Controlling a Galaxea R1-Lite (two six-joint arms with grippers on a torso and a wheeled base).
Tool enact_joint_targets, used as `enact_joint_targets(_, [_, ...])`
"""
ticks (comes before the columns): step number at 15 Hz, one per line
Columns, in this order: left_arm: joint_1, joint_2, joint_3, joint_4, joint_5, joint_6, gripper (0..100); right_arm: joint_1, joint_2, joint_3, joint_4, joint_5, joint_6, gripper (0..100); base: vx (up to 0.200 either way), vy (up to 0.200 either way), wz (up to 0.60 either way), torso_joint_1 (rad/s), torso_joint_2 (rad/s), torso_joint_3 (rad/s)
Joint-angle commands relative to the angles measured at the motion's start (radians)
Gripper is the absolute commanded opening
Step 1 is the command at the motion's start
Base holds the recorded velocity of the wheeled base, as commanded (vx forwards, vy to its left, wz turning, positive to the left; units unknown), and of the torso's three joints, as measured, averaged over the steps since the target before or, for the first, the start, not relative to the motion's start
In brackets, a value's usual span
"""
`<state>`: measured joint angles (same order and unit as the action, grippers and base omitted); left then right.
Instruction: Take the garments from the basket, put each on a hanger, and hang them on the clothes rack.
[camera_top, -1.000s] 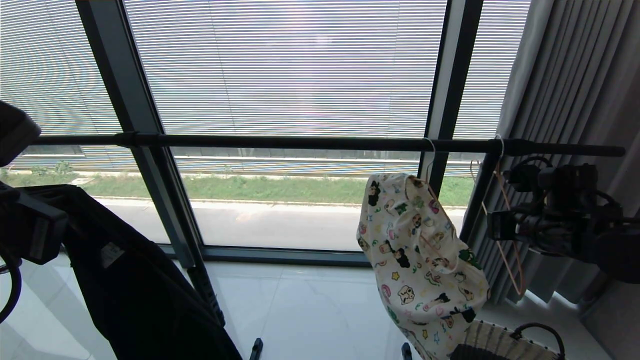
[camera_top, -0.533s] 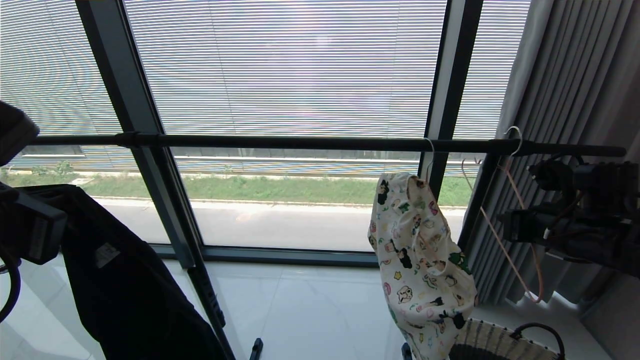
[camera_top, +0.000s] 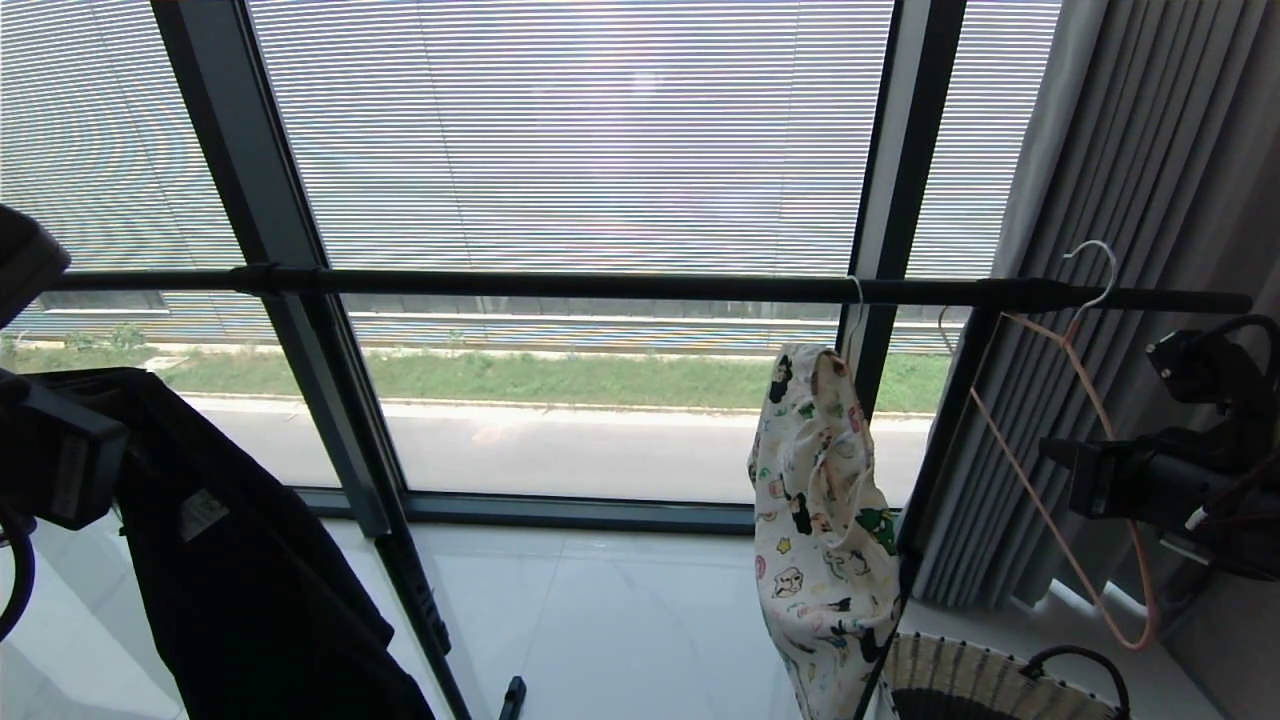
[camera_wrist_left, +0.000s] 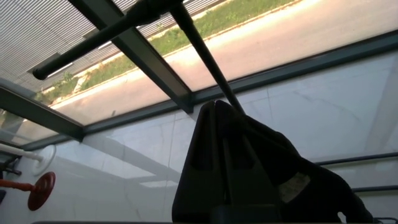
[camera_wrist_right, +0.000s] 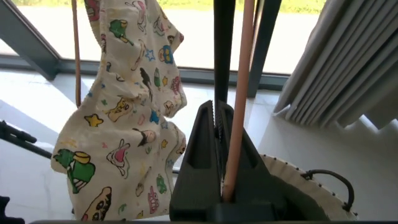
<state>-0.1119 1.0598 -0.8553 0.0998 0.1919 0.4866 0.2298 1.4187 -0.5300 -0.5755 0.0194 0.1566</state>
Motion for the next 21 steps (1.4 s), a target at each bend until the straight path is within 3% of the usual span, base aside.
enact_joint_targets(1, [0.001, 0.0, -0.001, 0.0, 0.001, 0.0, 0, 0.002, -0.144, 0.087, 0.008, 0.024, 0.0, 0, 0.0, 0.0, 0.0, 0.0, 0.0, 0.0])
enact_joint_targets(3, [0.001, 0.002, 0.001, 0.0, 0.003, 0.0, 0, 0.013, -0.228, 0.13, 0.063, 0.025, 0.0, 0, -0.2, 0.0, 0.0, 0.005, 0.0, 0.005])
enact_joint_targets(7, [0.001, -0.001, 0.015, 0.0, 0.001, -0.002, 0, 0.075, -0.517, 0.226, 0.307, 0.025, -0.003, 0, -0.2, 0.0, 0.0, 0.001, 0.0, 0.002])
enact_joint_targets(12, [0.0, -0.006, 0.029, 0.0, 0.001, 0.0, 0, 0.149, -0.745, 0.208, 0.588, 0.05, -0.012, 0, -0.2, 0.0, 0.0, -0.001, 0.0, 0.007])
enact_joint_targets(15, [-0.002, -0.007, 0.045, 0.0, -0.003, -0.002, 0, 0.194, -0.727, 0.128, 0.641, 0.166, -0.019, 0, -0.2, 0.0, 0.0, 0.004, 0.0, 0.007])
enact_joint_targets(18, [-0.005, -0.006, 0.061, -0.014, -0.043, -0.025, 0, 0.267, -0.652, 0.067, 0.657, 0.263, -0.02, 0, 0.0, 0.0, 0.0, 0.0, 0.0, 0.0])
enact_joint_targets(21, [-0.118, 0.026, 0.061, -0.023, -0.06, -0.102, 0, 0.378, -0.54, 0.062, 0.597, 0.352, -0.065, 0, 0.0, 0.0, 0.0, 0.0, 0.0, 0.0])
